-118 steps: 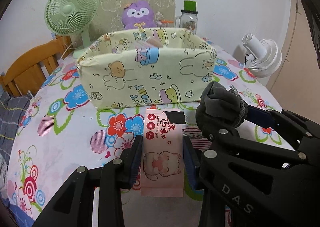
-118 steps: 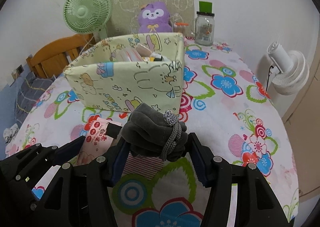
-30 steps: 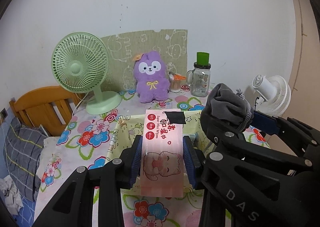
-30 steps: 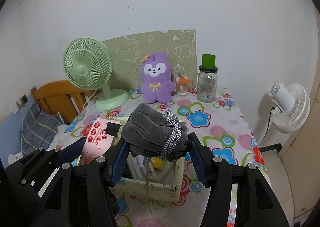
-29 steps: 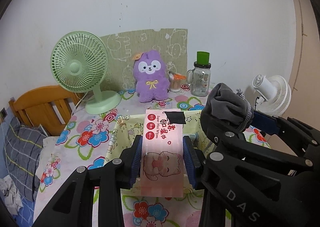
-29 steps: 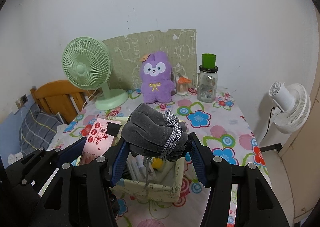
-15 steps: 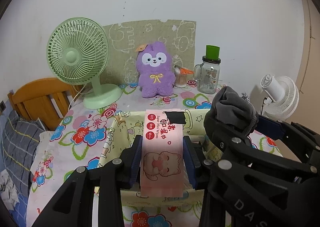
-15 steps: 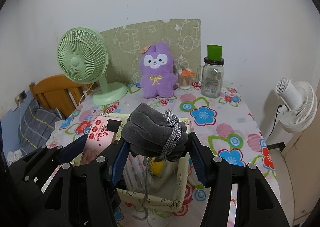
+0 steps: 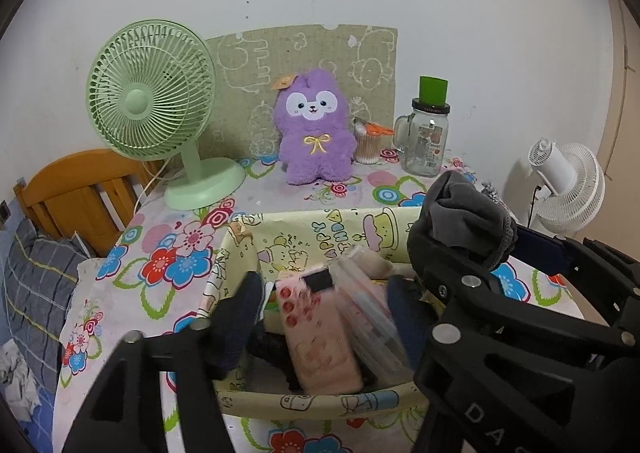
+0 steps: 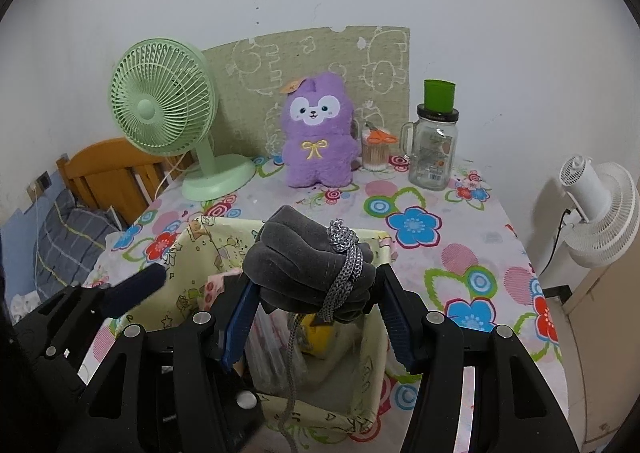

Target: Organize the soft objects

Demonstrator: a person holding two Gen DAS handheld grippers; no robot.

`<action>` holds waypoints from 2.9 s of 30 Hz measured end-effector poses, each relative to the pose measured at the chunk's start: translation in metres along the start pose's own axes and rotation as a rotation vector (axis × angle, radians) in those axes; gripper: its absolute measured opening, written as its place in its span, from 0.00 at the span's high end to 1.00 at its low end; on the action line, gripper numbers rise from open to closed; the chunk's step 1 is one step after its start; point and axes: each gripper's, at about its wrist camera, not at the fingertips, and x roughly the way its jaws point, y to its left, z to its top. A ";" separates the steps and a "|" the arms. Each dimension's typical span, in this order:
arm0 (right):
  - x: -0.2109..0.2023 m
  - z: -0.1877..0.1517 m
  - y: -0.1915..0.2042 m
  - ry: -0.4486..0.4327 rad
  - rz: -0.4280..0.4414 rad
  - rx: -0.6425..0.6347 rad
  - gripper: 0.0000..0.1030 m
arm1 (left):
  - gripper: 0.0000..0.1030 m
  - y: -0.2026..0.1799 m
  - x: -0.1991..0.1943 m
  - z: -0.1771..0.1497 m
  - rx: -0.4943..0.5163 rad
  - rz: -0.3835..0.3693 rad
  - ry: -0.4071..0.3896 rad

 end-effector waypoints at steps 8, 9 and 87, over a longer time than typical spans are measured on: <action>0.010 -0.003 0.012 0.019 0.025 -0.030 0.40 | 0.20 0.009 0.001 -0.007 -0.004 -0.006 0.019; 0.012 -0.003 0.014 0.023 0.029 -0.034 0.40 | 0.20 0.010 0.002 -0.008 -0.003 -0.006 0.024; -0.200 -0.080 -0.008 -0.138 -0.143 0.073 0.03 | 0.00 0.018 -0.190 -0.073 0.023 0.008 -0.189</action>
